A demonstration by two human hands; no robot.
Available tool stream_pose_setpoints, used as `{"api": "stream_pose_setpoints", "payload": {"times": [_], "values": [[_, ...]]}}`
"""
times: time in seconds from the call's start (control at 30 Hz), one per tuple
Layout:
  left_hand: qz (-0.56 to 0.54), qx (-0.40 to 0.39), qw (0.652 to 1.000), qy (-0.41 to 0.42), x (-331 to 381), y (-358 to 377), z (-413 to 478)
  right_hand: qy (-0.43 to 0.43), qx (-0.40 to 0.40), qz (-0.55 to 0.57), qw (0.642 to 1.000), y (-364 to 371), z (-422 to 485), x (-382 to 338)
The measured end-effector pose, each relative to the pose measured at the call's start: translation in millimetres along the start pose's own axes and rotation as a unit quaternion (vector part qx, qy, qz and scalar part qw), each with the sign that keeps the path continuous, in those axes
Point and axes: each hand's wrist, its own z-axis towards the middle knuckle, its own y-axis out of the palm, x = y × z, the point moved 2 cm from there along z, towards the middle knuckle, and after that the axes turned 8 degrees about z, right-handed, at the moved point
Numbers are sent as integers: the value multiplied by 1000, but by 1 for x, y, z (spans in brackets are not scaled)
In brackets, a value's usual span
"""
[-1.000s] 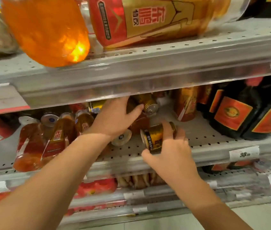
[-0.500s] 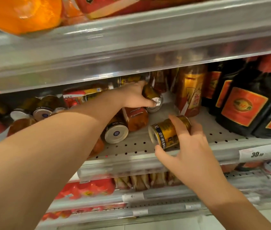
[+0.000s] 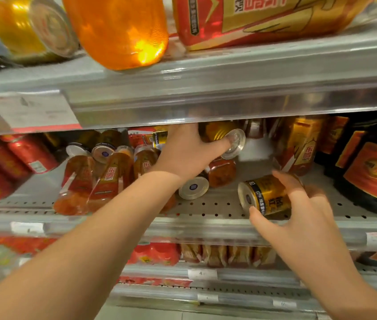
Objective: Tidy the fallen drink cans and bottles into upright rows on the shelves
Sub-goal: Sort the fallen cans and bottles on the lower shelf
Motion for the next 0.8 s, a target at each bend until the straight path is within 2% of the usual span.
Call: {"api": "stream_pose_setpoints", "payload": {"times": [0.1,0.17,0.27,0.43,0.63,0.8], "values": [[7,61,996,-64,-25,-28,-32,-28,1,54,998,5,-5,-30],[-35,88,991,-92,-46,-51,-56,-64,-3,77,995,12,-7,-56],[-68,142,981,-110,-79,-96,-95,-114,-33,116,986,32,-12,-102],[-27,224,968,-110,-139,-171,-149,-172,-105,127,971,95,-32,-174],[55,220,953,-200,-233,-234,-178,-229,-138,92,959,176,-48,-237],[120,144,958,-216,-286,-253,-166,-240,-134,48,960,228,-39,-279]]}}
